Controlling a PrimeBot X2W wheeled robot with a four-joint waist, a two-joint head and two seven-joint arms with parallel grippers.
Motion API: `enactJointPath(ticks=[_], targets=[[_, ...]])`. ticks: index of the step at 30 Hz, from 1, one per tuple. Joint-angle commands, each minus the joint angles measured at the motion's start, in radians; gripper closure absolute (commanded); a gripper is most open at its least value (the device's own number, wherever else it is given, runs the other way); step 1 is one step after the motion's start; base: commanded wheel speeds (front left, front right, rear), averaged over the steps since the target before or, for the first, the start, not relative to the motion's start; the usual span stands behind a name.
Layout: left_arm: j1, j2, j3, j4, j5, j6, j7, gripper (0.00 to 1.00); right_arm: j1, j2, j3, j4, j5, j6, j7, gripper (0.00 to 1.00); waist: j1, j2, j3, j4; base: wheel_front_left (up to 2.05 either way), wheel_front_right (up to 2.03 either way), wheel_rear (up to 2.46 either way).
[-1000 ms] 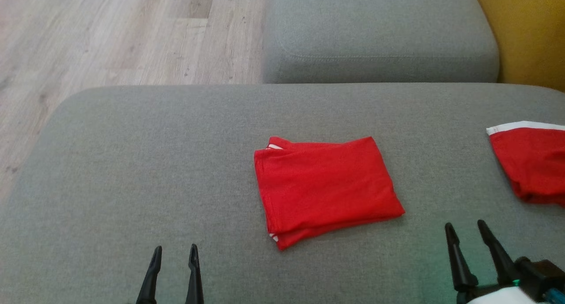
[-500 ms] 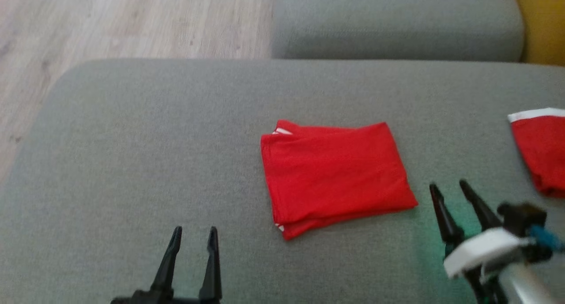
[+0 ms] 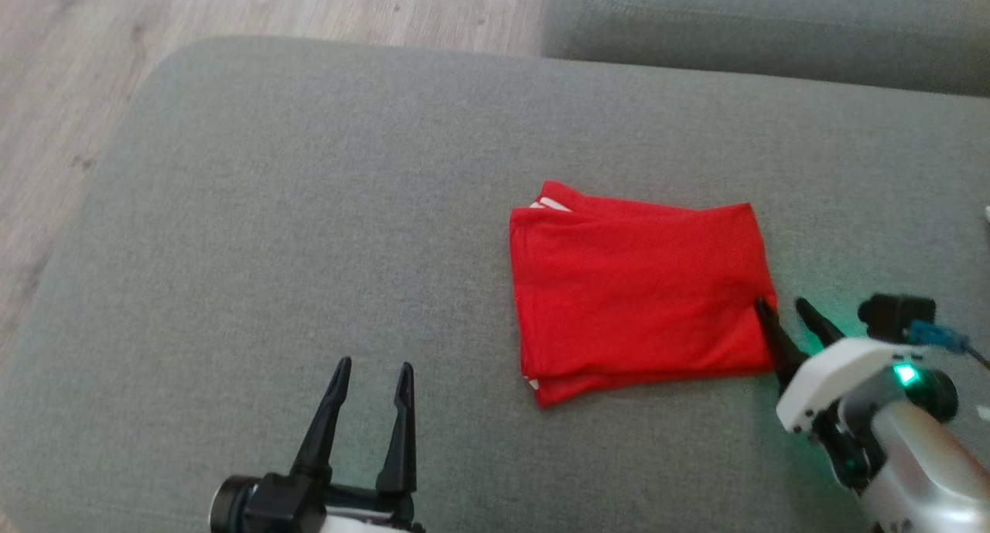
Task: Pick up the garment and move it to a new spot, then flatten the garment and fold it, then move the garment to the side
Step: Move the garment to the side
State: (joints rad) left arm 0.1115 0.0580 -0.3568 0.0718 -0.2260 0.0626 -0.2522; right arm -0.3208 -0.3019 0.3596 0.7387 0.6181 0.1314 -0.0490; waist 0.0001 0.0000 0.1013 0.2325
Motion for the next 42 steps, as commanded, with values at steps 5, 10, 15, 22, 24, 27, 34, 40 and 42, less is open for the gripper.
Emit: enactJointPath(ticks=[5, 10, 15, 22, 24, 27, 34, 40, 42], targets=[[-0.061, -0.008, 0.022, -0.032, 0.009, 0.004, -0.010, 0.00, -0.105, 0.001, 0.085, 0.030, 0.076, -0.001, -0.004, 1.00, -0.0001, 0.0000, 0.041, 0.008, 0.00, 0.00, 0.00], [-0.073, -0.008, 0.028, -0.032, 0.014, 0.012, -0.010, 0.00, -0.150, -0.036, 0.135, 0.039, 0.116, -0.001, -0.045, 1.00, -0.0001, 0.0000, 0.065, -0.023, 0.00, 0.00, 0.00], [-0.085, -0.008, 0.030, -0.033, 0.014, 0.016, -0.010, 0.00, -0.192, -0.105, 0.162, 0.042, 0.110, -0.001, -0.069, 1.00, -0.0001, 0.0000, 0.091, -0.073, 0.00, 0.00, 0.00], [-0.139, -0.008, 0.009, -0.052, -0.010, 0.022, -0.010, 0.00, -0.265, -0.306, 0.151, 0.028, 0.076, -0.001, -0.064, 1.00, -0.0001, 0.0000, 0.159, -0.181, 0.00, 0.00, 0.00], [-0.160, -0.008, 0.007, -0.058, -0.013, 0.026, -0.010, 0.00, -0.278, -0.356, 0.134, 0.019, 0.073, -0.001, -0.060, 1.00, -0.0001, 0.0000, 0.180, -0.202, 0.00, 0.00, 0.00], [-0.190, -0.008, 0.005, -0.061, -0.018, 0.026, -0.010, 0.00, -0.296, -0.420, 0.103, 0.007, 0.069, -0.001, -0.051, 1.00, -0.0001, 0.0000, 0.209, -0.228, 0.00, 0.00, 0.00], [-0.247, -0.008, 0.005, -0.055, -0.014, 0.030, -0.010, 0.00, -0.349, -0.531, 0.010, 0.006, 0.035, -0.001, -0.026, 1.00, -0.0001, 0.0000, 0.273, -0.270, 0.00, 0.00, 0.00], [-0.281, -0.008, 0.008, -0.040, -0.011, 0.025, -0.010, 0.00, -0.372, -0.576, -0.077, 0.028, -0.032, -0.001, 0.004, 1.00, -0.0001, 0.0000, 0.304, -0.286, 0.00, 0.00, 0.00], [-0.286, -0.008, 0.010, -0.036, -0.012, 0.025, -0.010, 0.00, -0.375, -0.577, -0.105, 0.047, -0.077, -0.001, 0.011, 0.33, -0.0001, 0.0000, 0.306, -0.290, 0.00, 0.00, 0.00]])
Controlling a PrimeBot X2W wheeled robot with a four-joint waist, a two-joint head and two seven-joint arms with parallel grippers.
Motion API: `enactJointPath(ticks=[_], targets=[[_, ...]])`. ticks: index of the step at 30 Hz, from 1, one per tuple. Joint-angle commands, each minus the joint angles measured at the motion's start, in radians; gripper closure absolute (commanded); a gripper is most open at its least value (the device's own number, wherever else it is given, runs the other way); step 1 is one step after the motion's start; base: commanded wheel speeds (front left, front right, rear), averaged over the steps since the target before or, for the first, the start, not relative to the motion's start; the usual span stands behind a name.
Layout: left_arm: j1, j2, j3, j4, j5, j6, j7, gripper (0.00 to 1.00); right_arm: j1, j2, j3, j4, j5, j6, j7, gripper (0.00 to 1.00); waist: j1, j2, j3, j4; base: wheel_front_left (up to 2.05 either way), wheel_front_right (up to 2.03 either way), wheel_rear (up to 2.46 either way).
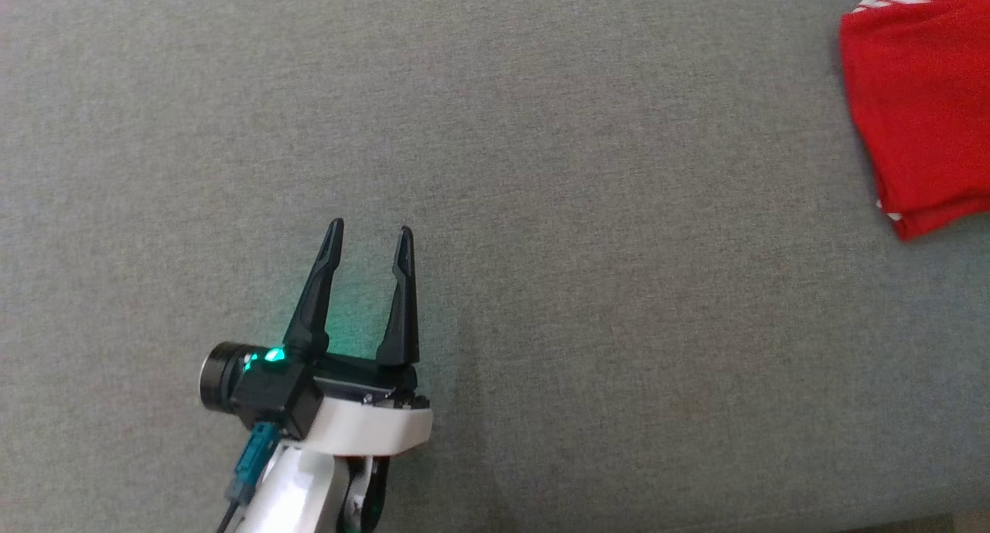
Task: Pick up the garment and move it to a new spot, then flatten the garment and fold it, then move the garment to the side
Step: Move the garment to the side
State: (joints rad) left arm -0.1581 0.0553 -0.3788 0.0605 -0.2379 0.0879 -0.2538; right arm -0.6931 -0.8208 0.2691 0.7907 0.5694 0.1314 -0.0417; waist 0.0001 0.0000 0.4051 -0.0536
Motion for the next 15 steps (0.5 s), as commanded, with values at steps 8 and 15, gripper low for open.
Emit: enactJointPath(ticks=[8, 15], targets=[[-0.009, -0.005, 0.035, 0.009, -0.014, -0.006, -0.008, 0.00, 0.057, 0.113, -0.112, -0.003, -0.193, -0.001, -0.064, 0.00, -0.0001, 0.0000, -0.065, 0.011, 0.00, 0.00, 0.00], [0.035, -0.005, 0.041, 0.035, -0.033, -0.003, -0.008, 0.00, 0.228, 0.313, -0.054, -0.132, -0.141, -0.001, -0.129, 0.00, -0.0001, 0.0000, -0.166, 0.047, 0.00, 0.00, 0.00]])
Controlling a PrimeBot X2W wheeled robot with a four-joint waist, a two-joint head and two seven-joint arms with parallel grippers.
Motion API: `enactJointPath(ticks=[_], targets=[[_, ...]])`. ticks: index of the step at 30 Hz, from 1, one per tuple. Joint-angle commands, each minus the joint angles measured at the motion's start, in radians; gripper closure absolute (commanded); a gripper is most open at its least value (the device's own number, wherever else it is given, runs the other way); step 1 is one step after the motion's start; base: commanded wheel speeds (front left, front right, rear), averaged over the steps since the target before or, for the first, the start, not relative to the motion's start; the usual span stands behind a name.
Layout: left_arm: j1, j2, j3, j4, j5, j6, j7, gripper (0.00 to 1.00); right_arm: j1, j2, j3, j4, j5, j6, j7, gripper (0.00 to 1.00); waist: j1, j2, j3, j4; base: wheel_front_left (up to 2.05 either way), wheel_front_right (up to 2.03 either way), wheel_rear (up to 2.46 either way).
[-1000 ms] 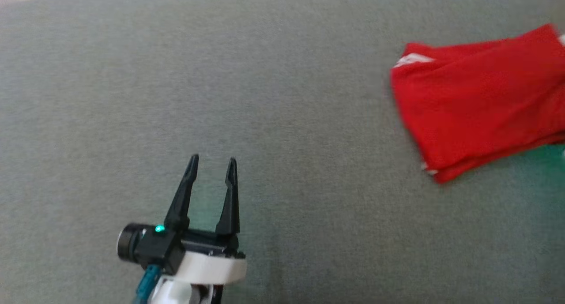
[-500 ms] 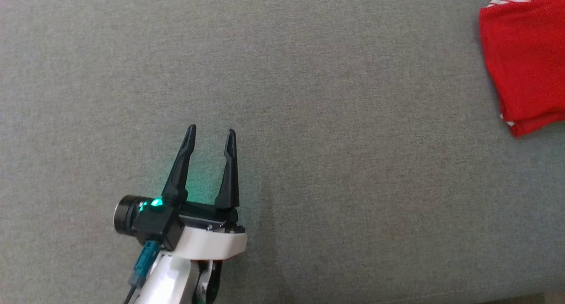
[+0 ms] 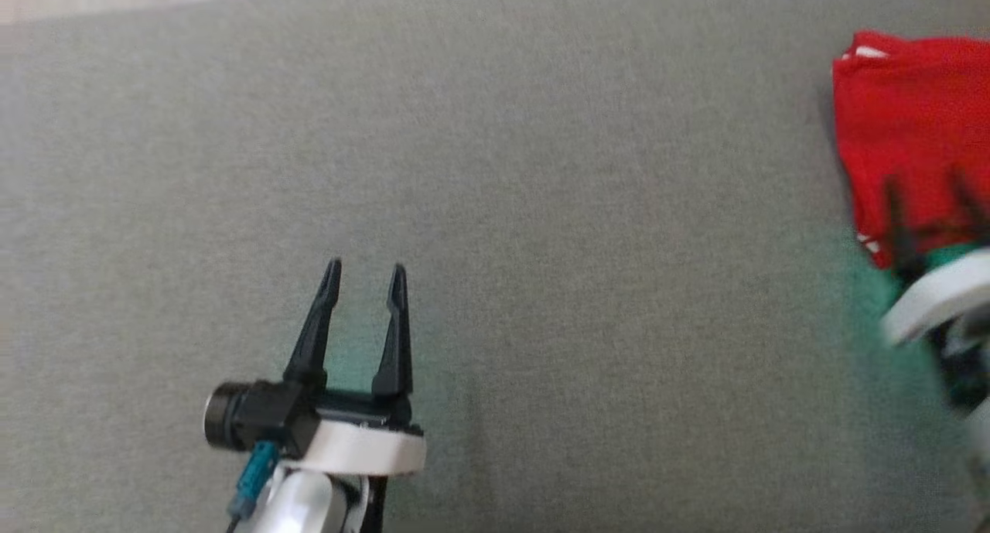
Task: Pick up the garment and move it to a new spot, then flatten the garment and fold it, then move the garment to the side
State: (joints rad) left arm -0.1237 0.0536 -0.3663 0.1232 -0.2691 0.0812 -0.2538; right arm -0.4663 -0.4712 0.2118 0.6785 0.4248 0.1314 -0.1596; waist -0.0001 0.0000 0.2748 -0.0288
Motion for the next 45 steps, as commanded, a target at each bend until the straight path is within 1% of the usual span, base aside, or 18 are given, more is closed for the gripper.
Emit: enactJointPath(ticks=[1, 3, 6, 8, 12, 14, 17, 19, 24, 31, 32, 35, 45], targets=[[0.009, -0.003, 0.030, -0.022, -0.005, 0.005, -0.008, 0.00, 0.031, -0.008, 0.028, -0.047, 0.018, -0.001, -0.023, 0.00, 0.0001, 0.0000, -0.053, 0.030, 0.00, 0.00, 0.00], [0.028, -0.003, 0.035, -0.012, -0.010, 0.012, -0.008, 0.00, 0.085, 0.043, 0.081, -0.098, 0.054, -0.001, -0.049, 0.00, 0.0001, 0.0000, -0.087, 0.043, 0.00, 0.00, 0.00], [0.058, -0.003, 0.044, -0.005, -0.013, 0.019, -0.008, 0.00, 0.153, 0.091, 0.149, -0.163, 0.077, -0.001, -0.087, 0.00, 0.0001, 0.0000, -0.136, 0.065, 0.00, 0.00, 0.00], [0.079, -0.003, 0.051, -0.001, -0.010, 0.021, -0.008, 0.00, 0.193, 0.120, 0.152, -0.200, 0.065, -0.001, -0.099, 0.00, 0.0001, 0.0000, -0.170, 0.079, 0.00, 0.00, 0.00], [0.132, -0.003, 0.080, 0.002, -0.004, 0.031, -0.008, 0.00, 0.293, 0.203, 0.039, -0.361, -0.049, -0.001, -0.102, 0.00, 0.0001, 0.0000, -0.234, 0.099, 0.00, 0.00, 0.00], [0.158, -0.003, 0.096, 0.000, -0.001, 0.033, -0.008, 0.00, 0.363, 0.247, 0.002, -0.438, -0.107, -0.001, -0.102, 0.00, 0.0001, 0.0000, -0.263, 0.107, 0.00, 0.00, 0.00], [0.193, -0.003, 0.114, -0.021, 0.004, 0.028, -0.008, 0.00, 0.458, 0.299, -0.045, -0.513, -0.172, -0.001, -0.102, 0.00, 0.0001, 0.0000, -0.291, 0.114, 0.00, 0.00, 0.00], [0.213, -0.003, 0.129, -0.039, 0.002, 0.031, -0.008, 0.00, 0.503, 0.329, -0.068, -0.534, -0.197, -0.001, -0.102, 0.00, 0.0001, 0.0000, -0.304, 0.115, 0.00, 0.00, 0.00], [0.248, -0.003, 0.154, -0.063, 0.007, 0.032, -0.008, 0.00, 0.553, 0.362, -0.076, -0.551, -0.234, -0.001, -0.102, 0.00, 0.0001, 0.0000, -0.331, 0.113, 0.00, 0.00, 0.00], [0.262, -0.003, 0.169, -0.067, 0.018, 0.030, -0.008, 0.00, 0.560, 0.378, -0.084, -0.548, -0.247, -0.001, -0.102, 0.00, 0.0001, 0.0000, -0.343, 0.106, 0.00, 0.00, 0.00], [0.295, 0.000, 0.136, -0.030, 0.007, 0.024, 0.000, 1.00, 0.588, 0.379, -0.099, -0.512, -0.241, 0.000, -0.091, 1.00, 0.0001, 0.0000, -0.343, 0.106, 0.00, 0.00, 0.00], [0.301, 0.000, 0.134, 0.006, -0.001, 0.023, 0.005, 1.00, 0.597, 0.380, -0.094, -0.476, -0.234, 0.000, -0.089, 1.00, 0.0002, 0.0000, -0.343, 0.106, 0.00, 0.00, 0.00], [0.282, 0.007, 0.151, 0.010, -0.107, 0.008, 0.024, 1.00, 0.580, 0.378, -0.105, -0.474, -0.125, 0.000, -0.067, 1.00, 0.0002, 0.0000, -0.338, 0.100, 0.00, 0.00, 0.00]])
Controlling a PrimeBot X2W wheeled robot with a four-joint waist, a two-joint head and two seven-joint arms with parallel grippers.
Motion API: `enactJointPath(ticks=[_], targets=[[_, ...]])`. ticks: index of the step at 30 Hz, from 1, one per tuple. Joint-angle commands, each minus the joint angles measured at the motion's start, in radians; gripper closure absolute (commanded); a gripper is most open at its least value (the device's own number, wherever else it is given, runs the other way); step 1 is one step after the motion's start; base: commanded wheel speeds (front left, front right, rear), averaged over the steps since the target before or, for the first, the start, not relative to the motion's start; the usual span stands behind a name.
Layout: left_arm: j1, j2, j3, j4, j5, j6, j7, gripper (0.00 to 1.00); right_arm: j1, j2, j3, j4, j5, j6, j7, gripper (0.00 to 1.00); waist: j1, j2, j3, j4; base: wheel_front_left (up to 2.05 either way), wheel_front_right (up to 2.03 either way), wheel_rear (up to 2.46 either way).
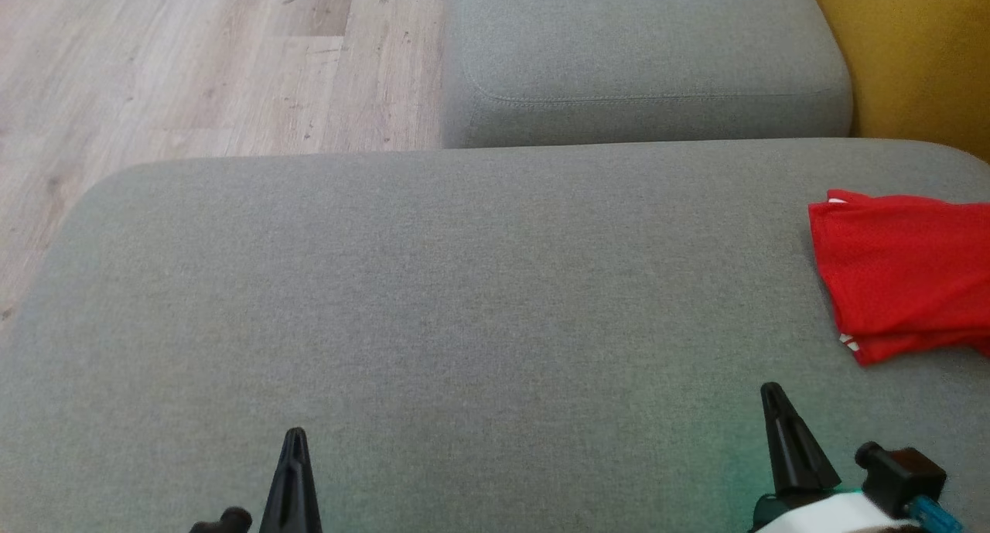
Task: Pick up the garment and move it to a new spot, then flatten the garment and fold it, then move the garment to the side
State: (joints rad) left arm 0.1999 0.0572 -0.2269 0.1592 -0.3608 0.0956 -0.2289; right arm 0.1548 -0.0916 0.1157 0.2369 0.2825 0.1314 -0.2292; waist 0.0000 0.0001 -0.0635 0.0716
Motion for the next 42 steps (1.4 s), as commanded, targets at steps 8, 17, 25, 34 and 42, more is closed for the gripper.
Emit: enactJointPath(ticks=[8, 17, 25, 34, 42], targets=[[-0.061, 0.009, 0.026, -0.014, -0.107, -0.022, 0.017, 1.00, -0.057, -0.003, -0.019, -0.028, 0.113, 0.000, 0.022, 1.00, 0.0000, -0.0001, 0.005, -0.005, 0.00, 0.00, 0.00], [-0.085, 0.014, 0.046, -0.002, -0.222, -0.042, 0.040, 1.00, -0.076, -0.003, -0.032, -0.025, 0.231, 0.000, 0.047, 1.00, 0.0000, -0.0001, 0.010, -0.011, 0.00, 0.00, 0.00], [-0.104, 0.017, 0.063, 0.005, -0.312, -0.057, 0.059, 1.00, -0.091, -0.003, -0.044, -0.023, 0.325, 0.000, 0.068, 1.00, 0.0000, -0.0001, 0.015, -0.016, 0.00, 0.00, 0.00], [-0.123, 0.020, 0.084, 0.012, -0.413, -0.074, 0.082, 1.00, -0.108, -0.001, -0.058, -0.020, 0.429, 0.000, 0.092, 1.00, 0.0000, -0.0001, 0.020, -0.022, 0.00, 0.00, 0.00], [-0.139, 0.022, 0.101, 0.018, -0.490, -0.088, 0.100, 1.00, -0.121, 0.000, -0.070, -0.018, 0.510, 0.000, 0.111, 1.00, 0.0000, -0.0001, 0.024, -0.026, 0.00, 0.00, 0.00]])
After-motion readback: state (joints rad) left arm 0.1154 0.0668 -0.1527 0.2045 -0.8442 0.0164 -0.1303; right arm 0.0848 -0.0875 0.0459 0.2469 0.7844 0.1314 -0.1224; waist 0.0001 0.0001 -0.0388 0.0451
